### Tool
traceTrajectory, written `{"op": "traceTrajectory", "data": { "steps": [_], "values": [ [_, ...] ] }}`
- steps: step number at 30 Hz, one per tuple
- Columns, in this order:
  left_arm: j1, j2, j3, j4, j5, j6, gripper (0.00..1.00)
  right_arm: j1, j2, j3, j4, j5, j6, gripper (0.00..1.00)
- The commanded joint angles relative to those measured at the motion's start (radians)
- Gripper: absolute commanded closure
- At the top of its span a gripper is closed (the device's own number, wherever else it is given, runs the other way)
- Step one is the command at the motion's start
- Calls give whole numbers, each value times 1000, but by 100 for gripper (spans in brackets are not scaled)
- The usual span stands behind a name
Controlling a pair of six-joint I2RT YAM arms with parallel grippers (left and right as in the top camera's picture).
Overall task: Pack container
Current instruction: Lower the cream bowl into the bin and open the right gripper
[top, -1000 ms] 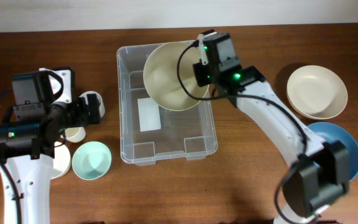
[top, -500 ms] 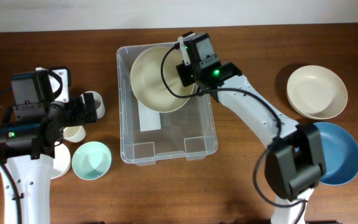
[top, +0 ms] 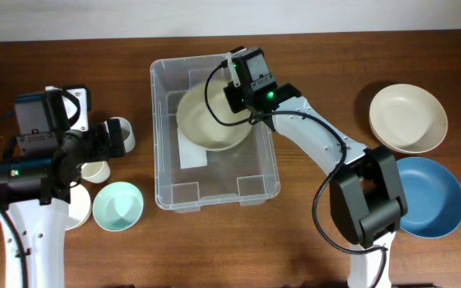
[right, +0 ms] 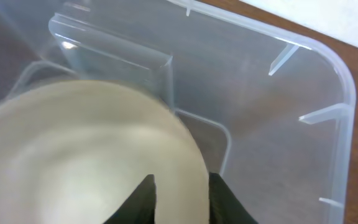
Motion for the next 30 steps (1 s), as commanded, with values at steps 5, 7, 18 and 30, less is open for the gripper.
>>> {"op": "traceTrajectory", "data": {
  "steps": [5, 7, 18, 30],
  "values": [
    [3, 3, 23, 6, -8, -6, 1, 5, -16, 21, -6, -7, 6, 59],
    [3, 3, 23, 14, -8, -6, 1, 5, -39, 24, -38, -8, 6, 41],
    [3, 2, 23, 21, -8, -6, 1, -84, -341, 94, -206, 0, 32, 14],
    [3, 3, 23, 18, -7, -6, 1, -534, -272, 105, -615, 95, 84, 1]
  ]
}}
